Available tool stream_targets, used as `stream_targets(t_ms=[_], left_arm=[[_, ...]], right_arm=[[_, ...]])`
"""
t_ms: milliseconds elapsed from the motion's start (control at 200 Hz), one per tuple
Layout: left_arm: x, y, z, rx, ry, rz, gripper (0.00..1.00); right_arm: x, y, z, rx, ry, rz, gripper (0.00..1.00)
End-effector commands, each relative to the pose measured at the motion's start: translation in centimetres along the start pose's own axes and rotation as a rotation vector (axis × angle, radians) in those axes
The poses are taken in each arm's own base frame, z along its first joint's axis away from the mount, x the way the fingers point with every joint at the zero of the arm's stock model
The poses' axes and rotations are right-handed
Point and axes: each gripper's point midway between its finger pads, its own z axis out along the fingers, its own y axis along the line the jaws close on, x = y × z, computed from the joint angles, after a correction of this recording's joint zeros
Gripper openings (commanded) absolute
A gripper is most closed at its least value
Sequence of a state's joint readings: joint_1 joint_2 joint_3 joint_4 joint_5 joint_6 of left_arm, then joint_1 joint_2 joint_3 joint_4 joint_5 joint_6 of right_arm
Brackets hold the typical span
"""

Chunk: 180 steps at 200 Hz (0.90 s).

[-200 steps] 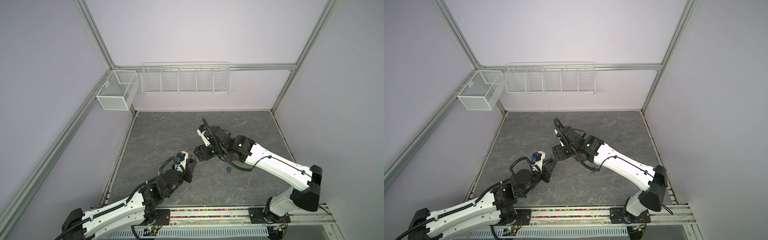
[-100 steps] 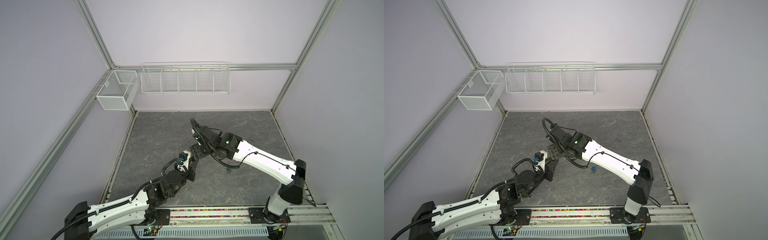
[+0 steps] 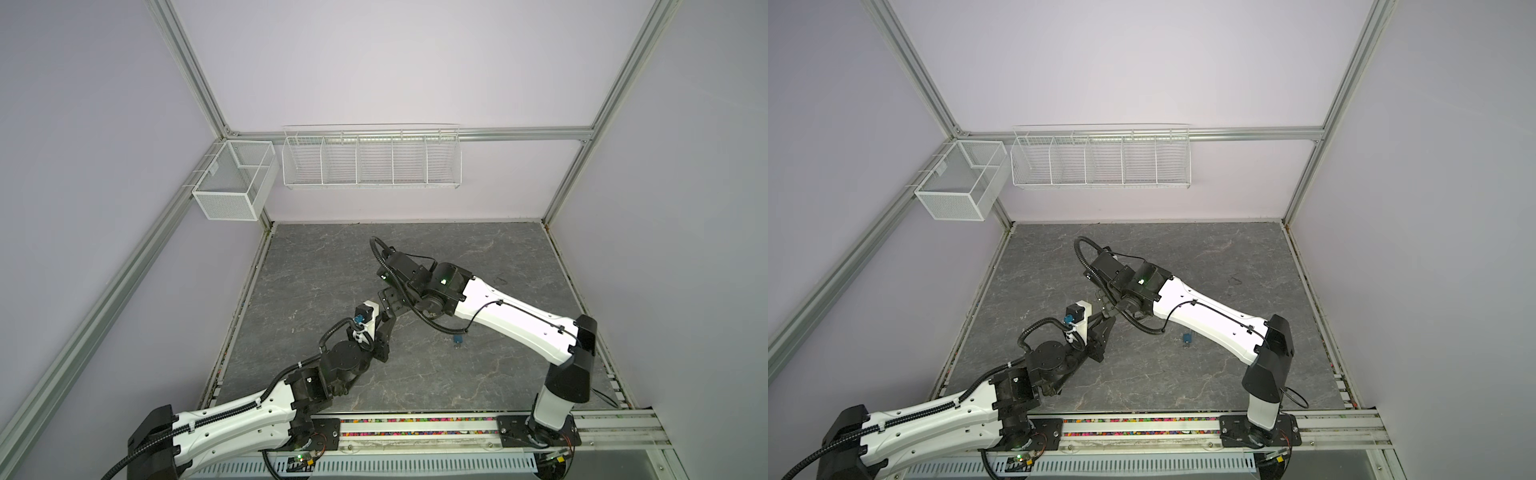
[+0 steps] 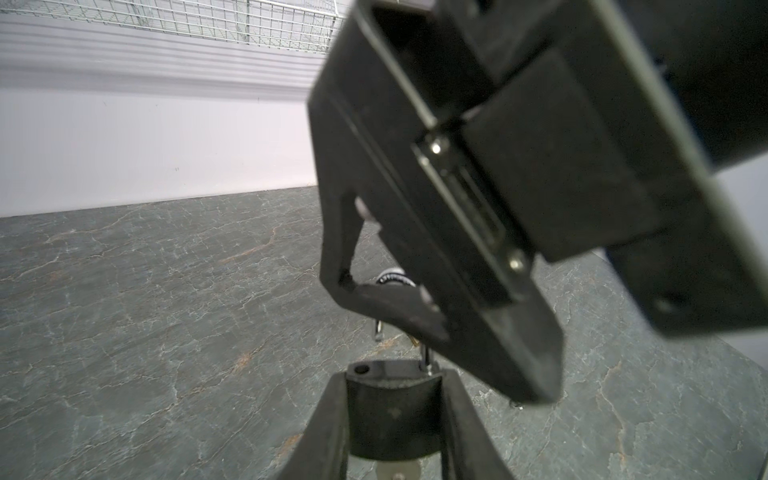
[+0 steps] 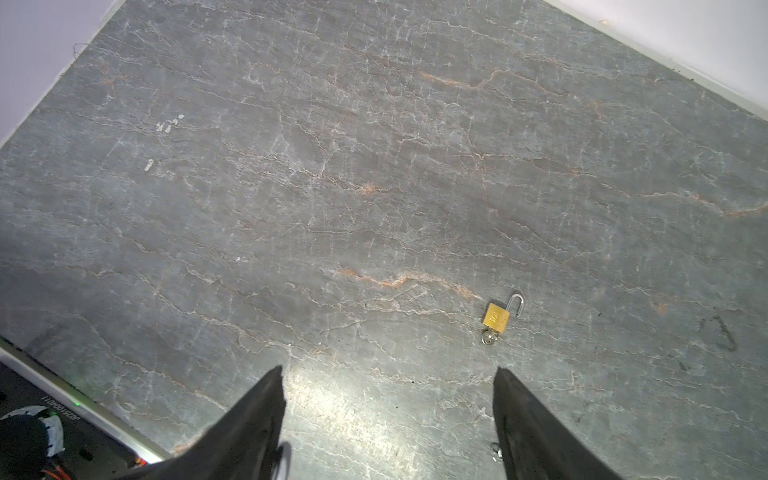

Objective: Unlock with the key

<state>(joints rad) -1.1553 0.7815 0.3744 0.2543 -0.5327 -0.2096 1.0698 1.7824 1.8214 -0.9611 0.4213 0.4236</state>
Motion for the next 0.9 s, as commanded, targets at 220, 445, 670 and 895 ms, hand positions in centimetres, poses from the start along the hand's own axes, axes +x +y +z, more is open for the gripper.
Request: stream_targets(t_ms=[220,445,670,895], left_arm=[[-1.1,-0.2,-0.3,0.011,-0.046,0.022,0.00],[-0.9,-0.2,-0.4,0.013,-0.043,0.026,0.00],[-0.6,0.0,-0.3,0.008,-0.038,0.026,0.00],[-0.4,0.1,-0.4,0.001,-0.038,0.019,0.00]], right_arm=[[-0.2,-0.1,0.1,0.021,0.043,-0.084,0.82],[-0.2,-1.2,0.0,0.036,0.067,-0.095,0.83],[0.3,-2.2,-0.2,0.045,0.092,-0.109,0.84],[0.6,-2.9,-0.3,0.037,0.104,-0.107,0.84]])
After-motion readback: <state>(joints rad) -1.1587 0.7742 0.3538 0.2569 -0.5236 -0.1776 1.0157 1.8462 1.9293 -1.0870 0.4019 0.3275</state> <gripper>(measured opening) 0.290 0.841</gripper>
